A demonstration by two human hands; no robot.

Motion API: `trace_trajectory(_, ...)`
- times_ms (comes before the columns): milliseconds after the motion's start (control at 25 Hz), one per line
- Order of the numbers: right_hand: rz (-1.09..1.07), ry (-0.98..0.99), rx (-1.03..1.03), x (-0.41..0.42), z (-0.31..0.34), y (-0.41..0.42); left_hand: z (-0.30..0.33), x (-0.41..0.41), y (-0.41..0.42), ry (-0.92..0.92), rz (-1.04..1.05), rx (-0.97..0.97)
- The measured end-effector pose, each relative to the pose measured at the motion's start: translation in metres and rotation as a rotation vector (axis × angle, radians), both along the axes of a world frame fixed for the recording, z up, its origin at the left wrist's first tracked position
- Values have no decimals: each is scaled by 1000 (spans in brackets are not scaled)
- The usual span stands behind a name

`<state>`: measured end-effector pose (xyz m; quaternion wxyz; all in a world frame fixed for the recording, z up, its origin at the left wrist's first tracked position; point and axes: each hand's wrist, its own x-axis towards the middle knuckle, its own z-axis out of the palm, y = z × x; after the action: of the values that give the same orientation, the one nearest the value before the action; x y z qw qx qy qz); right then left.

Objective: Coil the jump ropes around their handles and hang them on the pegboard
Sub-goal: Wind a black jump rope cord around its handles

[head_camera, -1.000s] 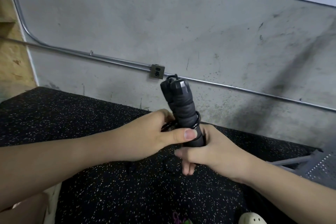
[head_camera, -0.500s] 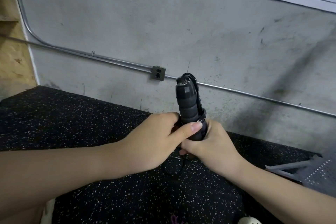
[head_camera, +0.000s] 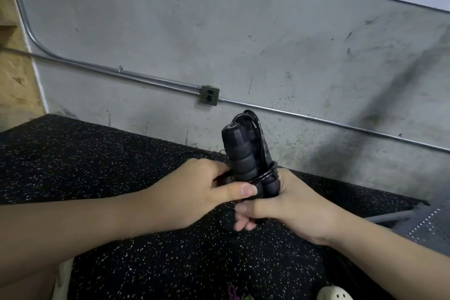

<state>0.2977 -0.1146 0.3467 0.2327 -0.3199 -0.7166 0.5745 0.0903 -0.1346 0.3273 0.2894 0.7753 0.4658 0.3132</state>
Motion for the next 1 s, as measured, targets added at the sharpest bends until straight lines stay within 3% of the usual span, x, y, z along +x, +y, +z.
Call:
trace_trajectory(120,-129,79,125,-6,4,4,8,-2,8,57,160,35)
trace_trajectory(480,-414,36,368,-12,8,19,34,20,7,9,265,187)
trace_trajectory(760,-480,31,496,-22,-9,12,29,37,10,38,347,118)
trace_trajectory(880,-484,-124,518,-19,-16,13,22,33,19,-44,322,86)
trace_trajectory(1000,-330,-279,526,-7,1,12,16,25,23,-122,228,13)
